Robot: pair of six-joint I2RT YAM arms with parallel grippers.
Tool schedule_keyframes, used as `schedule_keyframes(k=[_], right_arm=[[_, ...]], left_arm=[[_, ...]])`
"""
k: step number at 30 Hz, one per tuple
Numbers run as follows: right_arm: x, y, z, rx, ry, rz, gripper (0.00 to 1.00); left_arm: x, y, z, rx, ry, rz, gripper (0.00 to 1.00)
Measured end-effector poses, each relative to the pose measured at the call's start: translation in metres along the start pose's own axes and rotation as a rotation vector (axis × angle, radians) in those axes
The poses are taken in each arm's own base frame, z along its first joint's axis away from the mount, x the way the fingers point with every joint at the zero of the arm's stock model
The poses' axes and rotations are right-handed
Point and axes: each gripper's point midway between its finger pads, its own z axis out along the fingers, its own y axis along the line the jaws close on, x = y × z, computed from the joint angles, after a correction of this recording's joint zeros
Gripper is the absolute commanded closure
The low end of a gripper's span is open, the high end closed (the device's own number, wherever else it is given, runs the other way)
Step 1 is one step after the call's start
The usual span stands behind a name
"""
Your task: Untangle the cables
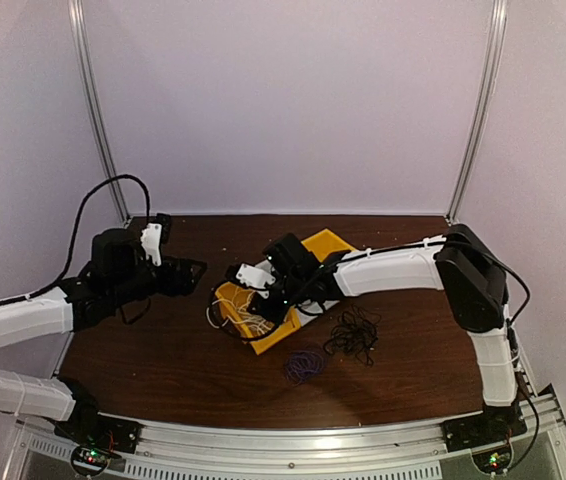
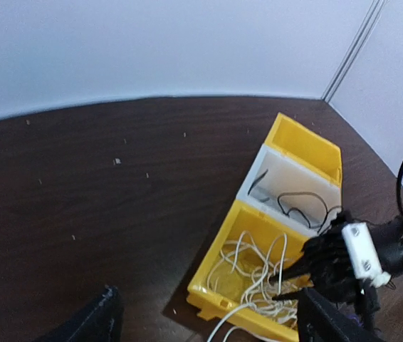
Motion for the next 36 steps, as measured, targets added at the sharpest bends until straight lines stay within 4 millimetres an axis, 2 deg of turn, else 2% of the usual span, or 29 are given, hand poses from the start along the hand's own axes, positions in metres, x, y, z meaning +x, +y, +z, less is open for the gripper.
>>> schedule_keyframes(k=[3, 5, 8, 12, 16, 23, 26, 30, 34, 36], right_arm=[[0.001, -0.002, -0.009, 0.008, 0.016, 0.003, 0.69], [-0.001, -0.004, -0.020, 0.017, 0.025, 0.002, 0.66], [-0.010, -0.006, -0.039, 0.032, 0.017, -0.003, 0.63], [-0.027, -0.006, -0.068, 0.044, -0.017, -0.017, 0.61], [-0.039, -0.006, -0.085, 0.052, -0.048, -0.021, 0.60], [-0.039, -0.011, -0.108, 0.069, -0.050, -0.017, 0.59], [-0.040, -0.024, -0.130, 0.108, -0.070, -0.010, 0.59], [-0.035, -0.049, -0.160, 0.180, -0.094, 0.004, 0.59], [-0.018, -0.081, -0.182, 0.250, -0.096, 0.052, 0.59], [-0.004, -0.100, -0.192, 0.287, -0.089, 0.087, 0.59]], left_arm=[[0.065, 0.011, 0.000, 0.004, 0.124, -0.101, 0.17], [0.097, 0.017, -0.005, 0.000, 0.175, -0.151, 0.17], [0.121, 0.019, -0.014, 0.012, 0.192, -0.213, 0.19], [0.119, 0.015, -0.013, 0.046, 0.155, -0.250, 0.23], [0.122, 0.011, -0.004, 0.077, 0.152, -0.275, 0.32], [0.150, 0.011, 0.013, 0.090, 0.232, -0.305, 0.68], [0.152, 0.008, 0.016, 0.108, 0.239, -0.304, 0.71], [0.143, 0.002, 0.020, 0.139, 0.216, -0.300, 0.72], [0.134, -0.001, 0.027, 0.151, 0.200, -0.298, 0.72], [0.133, -0.001, 0.031, 0.152, 0.200, -0.298, 0.79]])
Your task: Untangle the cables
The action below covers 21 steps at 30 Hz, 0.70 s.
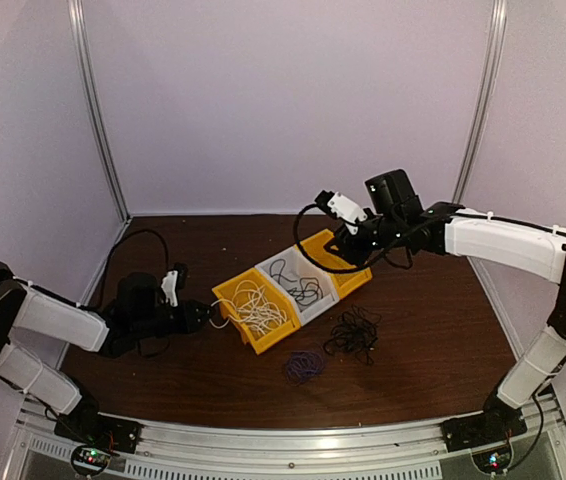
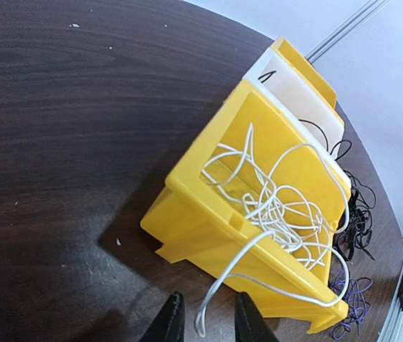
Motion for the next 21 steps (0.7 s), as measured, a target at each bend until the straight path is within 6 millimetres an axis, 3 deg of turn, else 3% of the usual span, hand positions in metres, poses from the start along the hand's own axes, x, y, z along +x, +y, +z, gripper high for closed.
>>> schedule_keyframes(k=[4, 12, 21], right_arm=[[0.020, -0.038, -0.014, 0.072, 0.011, 0.055, 0.60], [0.032, -0.062, -0.038, 0.127, -0.040, 0.087, 0.62], [0.084, -0.076, -0.037, 0.132, 0.010, 0.165, 0.62]], left_arm=[[-0.002, 0.000, 0.009, -0.001, 0.013, -0.004, 1.00], [-0.025, -0.016, 0.008, 0.022, -0.012, 0.038, 1.00], [-0.103, -0.066, -0.009, 0.076, -0.148, 0.160, 1.00]])
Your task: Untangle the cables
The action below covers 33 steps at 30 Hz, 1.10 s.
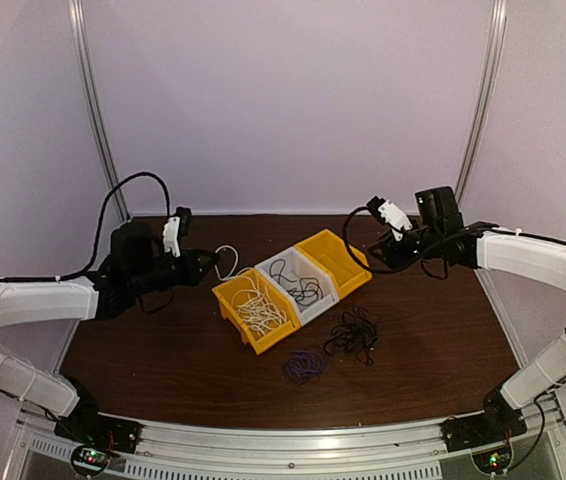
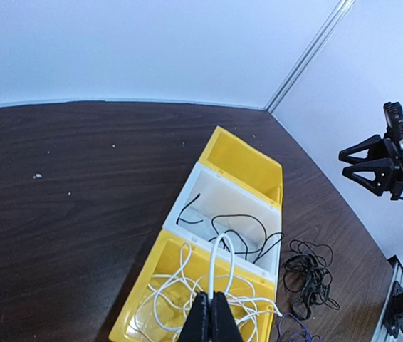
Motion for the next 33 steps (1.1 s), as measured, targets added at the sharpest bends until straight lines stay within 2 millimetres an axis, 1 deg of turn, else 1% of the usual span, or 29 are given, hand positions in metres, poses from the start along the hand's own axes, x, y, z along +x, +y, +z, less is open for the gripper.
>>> schedule_keyframes(k=[2, 3, 5, 7, 9, 13, 17, 20, 25, 27, 28, 30, 33], right_arm=[[-0.002, -0.003, -0.003, 0.005, -0.011, 0.008, 0.62], [-0.005, -0.005, -0.005, 0.010, -0.023, 0.009, 0.62], [-0.013, -0.007, -0.011, 0.016, -0.054, 0.007, 0.62], [-0.021, -0.007, -0.017, 0.016, -0.085, 0.003, 0.62], [-0.024, -0.007, -0.020, 0.015, -0.101, 0.001, 0.62], [-0.019, -0.005, -0.019, 0.002, -0.101, 0.004, 0.62], [-0.013, -0.001, -0.017, -0.017, -0.091, 0.009, 0.62], [-0.012, 0.002, -0.017, -0.034, -0.093, 0.009, 0.62], [-0.013, 0.012, -0.017, -0.098, -0.104, -0.004, 0.59], [-0.008, 0.019, -0.014, -0.141, -0.088, -0.023, 0.57], [-0.004, 0.023, -0.011, -0.167, -0.068, -0.034, 0.56], [0.007, 0.031, -0.003, -0.222, -0.020, -0.055, 0.55], [0.026, 0.039, 0.005, -0.281, 0.057, -0.078, 0.54]], left_arm=[[-0.009, -0.003, 0.006, 0.007, -0.005, 0.017, 1.00], [-0.010, -0.003, 0.011, 0.008, 0.000, 0.021, 1.00], [-0.007, -0.002, 0.020, 0.010, 0.021, 0.021, 1.00], [0.001, -0.001, 0.030, 0.011, 0.054, 0.020, 1.00], [0.008, -0.004, 0.039, 0.018, 0.080, 0.022, 1.00], [0.018, -0.015, 0.061, 0.046, 0.124, 0.036, 1.00], [0.033, -0.016, 0.080, 0.035, 0.179, 0.047, 1.00], [0.054, -0.010, 0.083, 0.004, 0.245, 0.040, 1.00], [0.077, -0.007, 0.078, -0.030, 0.327, 0.035, 1.00], [0.084, -0.006, 0.076, -0.038, 0.354, 0.033, 0.99], [0.087, -0.006, 0.075, -0.043, 0.368, 0.032, 0.90], [0.091, -0.005, 0.073, -0.053, 0.390, 0.032, 0.77], [0.087, -0.005, 0.074, -0.067, 0.400, 0.044, 0.60]])
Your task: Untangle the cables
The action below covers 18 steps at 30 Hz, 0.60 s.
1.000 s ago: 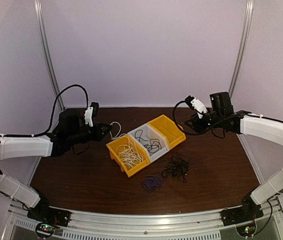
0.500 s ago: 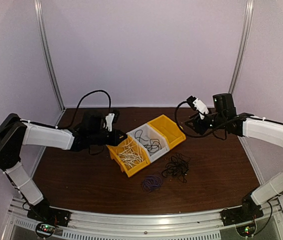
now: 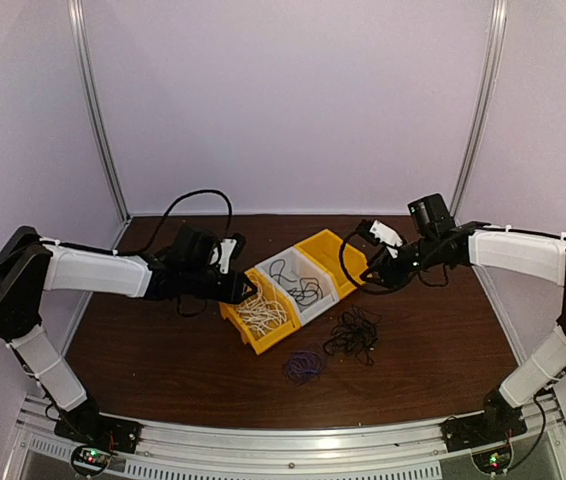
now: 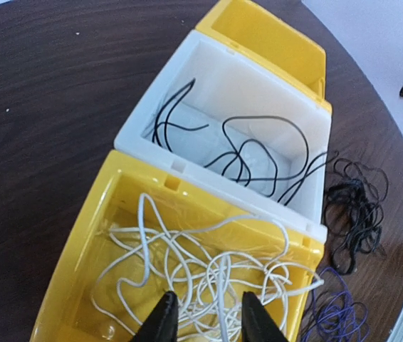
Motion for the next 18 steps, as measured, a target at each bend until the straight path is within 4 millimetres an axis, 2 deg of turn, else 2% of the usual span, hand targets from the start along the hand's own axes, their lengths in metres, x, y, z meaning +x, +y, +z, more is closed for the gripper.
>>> schedule_keyframes(k=[5, 7, 12, 18], right_arm=[[0.035, 0.003, 0.011, -0.017, 0.133, 0.017, 0.54], [0.049, 0.002, 0.016, -0.021, 0.182, 0.033, 0.54], [0.085, 0.006, 0.033, -0.066, 0.309, 0.094, 0.54], [0.101, 0.008, 0.043, -0.108, 0.381, 0.156, 0.56]], left_arm=[[-0.028, -0.010, -0.018, -0.013, -0.065, 0.043, 0.30], [-0.040, -0.016, -0.032, -0.018, -0.102, 0.069, 0.24], [-0.059, -0.026, -0.058, -0.043, -0.170, 0.116, 0.23], [-0.057, -0.021, -0.067, -0.082, -0.176, 0.119, 0.24]])
